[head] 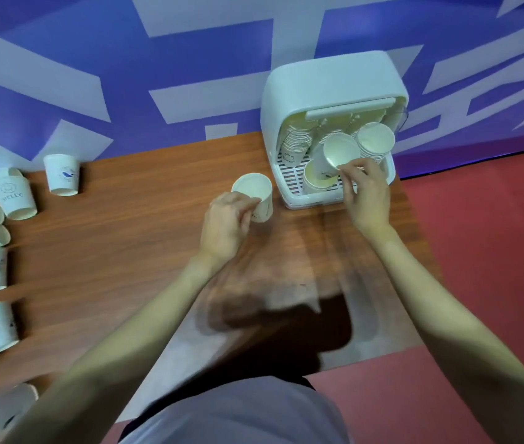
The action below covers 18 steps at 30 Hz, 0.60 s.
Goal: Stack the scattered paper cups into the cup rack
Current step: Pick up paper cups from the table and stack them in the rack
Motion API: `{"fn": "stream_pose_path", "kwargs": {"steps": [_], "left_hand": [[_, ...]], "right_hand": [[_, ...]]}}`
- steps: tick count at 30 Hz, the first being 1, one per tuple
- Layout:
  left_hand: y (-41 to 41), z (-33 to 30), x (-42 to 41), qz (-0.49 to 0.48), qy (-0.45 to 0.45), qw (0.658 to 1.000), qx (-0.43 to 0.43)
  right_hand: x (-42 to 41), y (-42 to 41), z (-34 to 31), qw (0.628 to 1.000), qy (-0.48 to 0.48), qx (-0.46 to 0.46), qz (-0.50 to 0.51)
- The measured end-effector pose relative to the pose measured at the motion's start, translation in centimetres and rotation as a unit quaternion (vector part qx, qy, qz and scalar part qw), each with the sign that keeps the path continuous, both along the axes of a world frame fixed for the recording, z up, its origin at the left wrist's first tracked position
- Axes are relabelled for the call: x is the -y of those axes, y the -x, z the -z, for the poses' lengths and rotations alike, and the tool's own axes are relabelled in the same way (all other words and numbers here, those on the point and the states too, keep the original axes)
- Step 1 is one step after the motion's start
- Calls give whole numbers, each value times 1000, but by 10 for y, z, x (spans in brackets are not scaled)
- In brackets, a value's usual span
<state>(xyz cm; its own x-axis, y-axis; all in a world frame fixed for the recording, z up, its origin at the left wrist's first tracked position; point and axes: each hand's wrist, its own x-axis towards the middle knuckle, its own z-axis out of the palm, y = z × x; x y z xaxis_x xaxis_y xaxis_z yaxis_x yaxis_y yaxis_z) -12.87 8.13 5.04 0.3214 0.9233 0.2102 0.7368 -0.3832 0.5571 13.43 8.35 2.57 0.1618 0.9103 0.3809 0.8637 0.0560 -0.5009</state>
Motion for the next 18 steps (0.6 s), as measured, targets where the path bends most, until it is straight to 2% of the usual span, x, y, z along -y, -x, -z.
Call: {"fn": "stream_pose_path", "kwargs": {"steps": [5,10,14,18], "left_hand": [[-17,-9,-16,-13,-28,1000,0],[-41,-19,-32,-6,-78,997,20],[-67,-24,-42,25,-116,992,48],[-92,-23,-49,75,-131,988,37]], "right_hand": [[-9,0,19,997,67,40,-27],[-16,0,29,994,82,58,-52],[-16,-3,39,986,128,81,-73],[-10,-6,37,986,143,50,-65]]}}
